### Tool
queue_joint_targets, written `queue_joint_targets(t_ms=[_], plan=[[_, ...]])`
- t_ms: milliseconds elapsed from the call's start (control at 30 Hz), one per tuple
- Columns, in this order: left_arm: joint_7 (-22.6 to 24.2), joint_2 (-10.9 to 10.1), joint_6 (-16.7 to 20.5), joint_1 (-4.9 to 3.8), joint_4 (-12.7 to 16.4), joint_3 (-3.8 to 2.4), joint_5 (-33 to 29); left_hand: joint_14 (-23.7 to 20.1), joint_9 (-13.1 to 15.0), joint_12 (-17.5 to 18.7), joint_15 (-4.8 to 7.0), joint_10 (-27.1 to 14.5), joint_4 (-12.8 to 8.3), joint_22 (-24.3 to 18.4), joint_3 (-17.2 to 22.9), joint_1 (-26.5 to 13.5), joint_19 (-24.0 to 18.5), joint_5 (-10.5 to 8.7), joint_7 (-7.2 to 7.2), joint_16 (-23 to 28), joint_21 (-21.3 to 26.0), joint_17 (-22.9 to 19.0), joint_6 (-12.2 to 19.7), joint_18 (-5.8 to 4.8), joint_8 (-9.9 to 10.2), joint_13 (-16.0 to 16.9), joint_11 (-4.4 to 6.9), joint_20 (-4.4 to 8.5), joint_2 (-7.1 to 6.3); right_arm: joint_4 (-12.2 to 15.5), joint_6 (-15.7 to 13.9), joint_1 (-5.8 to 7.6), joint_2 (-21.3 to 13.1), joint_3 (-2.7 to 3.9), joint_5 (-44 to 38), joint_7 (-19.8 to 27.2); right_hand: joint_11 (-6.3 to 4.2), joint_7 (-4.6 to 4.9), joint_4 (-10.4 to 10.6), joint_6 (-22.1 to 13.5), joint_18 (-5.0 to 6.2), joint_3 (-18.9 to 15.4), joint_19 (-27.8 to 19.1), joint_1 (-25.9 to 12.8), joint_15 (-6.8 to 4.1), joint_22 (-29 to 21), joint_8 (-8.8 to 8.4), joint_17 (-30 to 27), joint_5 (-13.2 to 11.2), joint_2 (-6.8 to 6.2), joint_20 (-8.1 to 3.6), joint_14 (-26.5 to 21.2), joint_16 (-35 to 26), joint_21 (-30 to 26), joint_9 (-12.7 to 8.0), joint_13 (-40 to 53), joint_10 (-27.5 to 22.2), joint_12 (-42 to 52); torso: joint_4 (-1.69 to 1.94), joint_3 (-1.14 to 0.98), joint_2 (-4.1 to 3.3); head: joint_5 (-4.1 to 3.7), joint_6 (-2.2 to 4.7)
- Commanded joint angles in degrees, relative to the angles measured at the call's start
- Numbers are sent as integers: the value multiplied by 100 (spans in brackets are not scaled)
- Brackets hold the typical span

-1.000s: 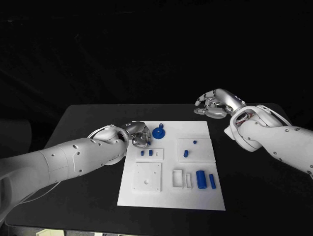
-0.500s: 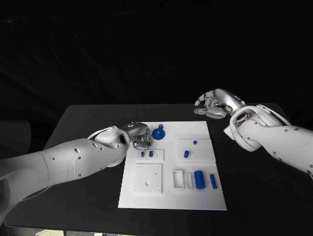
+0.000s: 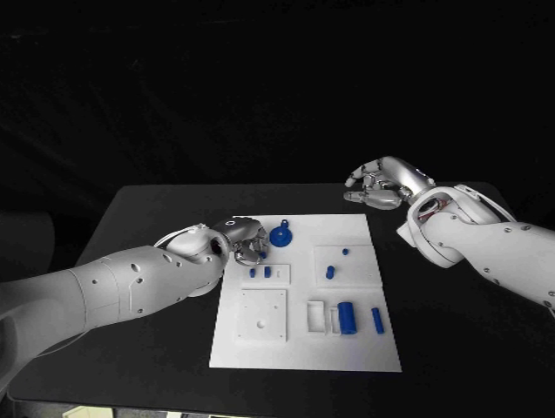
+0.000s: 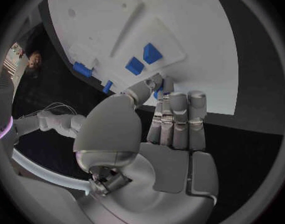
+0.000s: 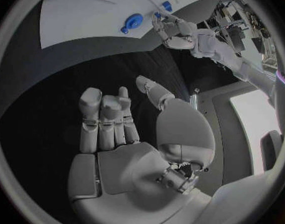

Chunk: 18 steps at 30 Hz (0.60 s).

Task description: Assemble the parts on the task board

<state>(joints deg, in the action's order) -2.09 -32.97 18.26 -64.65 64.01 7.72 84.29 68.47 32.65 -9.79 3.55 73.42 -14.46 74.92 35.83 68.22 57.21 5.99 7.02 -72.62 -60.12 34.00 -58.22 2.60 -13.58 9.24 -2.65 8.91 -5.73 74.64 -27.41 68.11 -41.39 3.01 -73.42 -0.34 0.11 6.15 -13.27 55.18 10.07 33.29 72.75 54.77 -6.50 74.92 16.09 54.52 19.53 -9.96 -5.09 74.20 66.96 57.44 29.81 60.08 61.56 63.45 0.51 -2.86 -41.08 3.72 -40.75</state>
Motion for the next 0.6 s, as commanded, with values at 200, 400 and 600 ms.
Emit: queue_joint_targets(t_ms=[200, 400, 600], plan=[[8, -42, -163, 45, 25, 29, -147, -135, -121, 179, -97, -290, -65, 57, -10, 28, -107, -75, 53, 49, 78, -30, 452, 509, 202, -64, -128, -51, -258, -1, 52, 0, -7, 3, -32, 42, -12, 30, 18, -4, 493, -13, 1, -12, 21, 61, -3, 5, 25, -13, -39, 5, -17, -30, 5, -6, -29, -18, 1, 0, 4, -6, -6], [-15, -65, -92, 46, 21, 29, -151, -181, -172, 286, -171, -471, -62, 56, -42, 41, -132, -106, 20, 39, 96, -41, 633, 543, 253, -112, -204, -122, -368, -1, 49, 0, -17, 3, -32, 40, -11, 31, 16, -8, 493, -14, 0, -13, 22, 61, -5, 5, 25, -17, -38, 4, -18, -31, 5, -7, -30, -18, 1, -1, 2, -2, 2], [-56, -84, -2, 46, 9, 28, -152, -195, -194, 307, -196, -509, -40, 55, -41, 67, -133, -122, 32, 26, 102, -48, 720, 569, 267, -122, -228, -153, -395, -2, 78, 0, -32, 3, -32, 32, -10, 32, 14, -13, 493, -15, 0, -12, 23, 61, -8, 5, 25, -20, -38, 4, -19, -32, 5, -7, -31, -19, 1, -1, -2, -4, 12]])
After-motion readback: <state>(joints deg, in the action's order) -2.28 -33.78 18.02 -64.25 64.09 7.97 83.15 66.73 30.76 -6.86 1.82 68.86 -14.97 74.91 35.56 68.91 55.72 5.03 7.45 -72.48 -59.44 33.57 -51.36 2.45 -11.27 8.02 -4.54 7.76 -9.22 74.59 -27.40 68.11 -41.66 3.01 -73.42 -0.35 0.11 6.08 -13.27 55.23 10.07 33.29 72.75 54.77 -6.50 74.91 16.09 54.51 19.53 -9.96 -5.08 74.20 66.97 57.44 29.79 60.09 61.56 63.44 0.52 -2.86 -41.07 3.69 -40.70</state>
